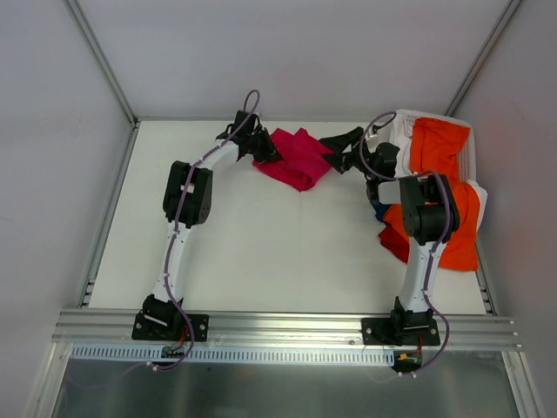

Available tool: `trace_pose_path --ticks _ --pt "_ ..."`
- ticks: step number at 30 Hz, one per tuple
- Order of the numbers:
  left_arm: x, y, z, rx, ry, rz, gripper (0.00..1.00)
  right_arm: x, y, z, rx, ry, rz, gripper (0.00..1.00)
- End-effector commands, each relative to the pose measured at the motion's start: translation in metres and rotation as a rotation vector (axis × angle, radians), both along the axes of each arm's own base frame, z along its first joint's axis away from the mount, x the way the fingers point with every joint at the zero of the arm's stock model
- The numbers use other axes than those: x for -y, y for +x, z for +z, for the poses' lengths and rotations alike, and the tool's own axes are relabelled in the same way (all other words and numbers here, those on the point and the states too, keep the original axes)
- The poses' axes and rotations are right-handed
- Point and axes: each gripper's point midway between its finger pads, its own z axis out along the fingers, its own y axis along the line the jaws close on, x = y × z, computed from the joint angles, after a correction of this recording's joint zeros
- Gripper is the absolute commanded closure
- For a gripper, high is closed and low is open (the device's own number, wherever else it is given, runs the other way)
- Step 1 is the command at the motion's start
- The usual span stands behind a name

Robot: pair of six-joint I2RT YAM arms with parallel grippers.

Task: Fold and stack the t-shirts
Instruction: Fold the long partially folded tshirt into a neat square

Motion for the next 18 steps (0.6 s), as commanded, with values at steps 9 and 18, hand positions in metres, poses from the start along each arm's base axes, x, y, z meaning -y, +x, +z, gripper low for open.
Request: trace_pose_path --ticks 9,18 --pt "-0.009 0.005 0.118 0.251 0.017 0.008 1.0 -0.001 -0.001 0.0 0.052 0.023 0.017 0.01" --pt "-0.043 0.008 0.131 0.282 0.077 0.095 1.0 0.0 0.0 -0.013 0.03 0.025 0.02 0.01"
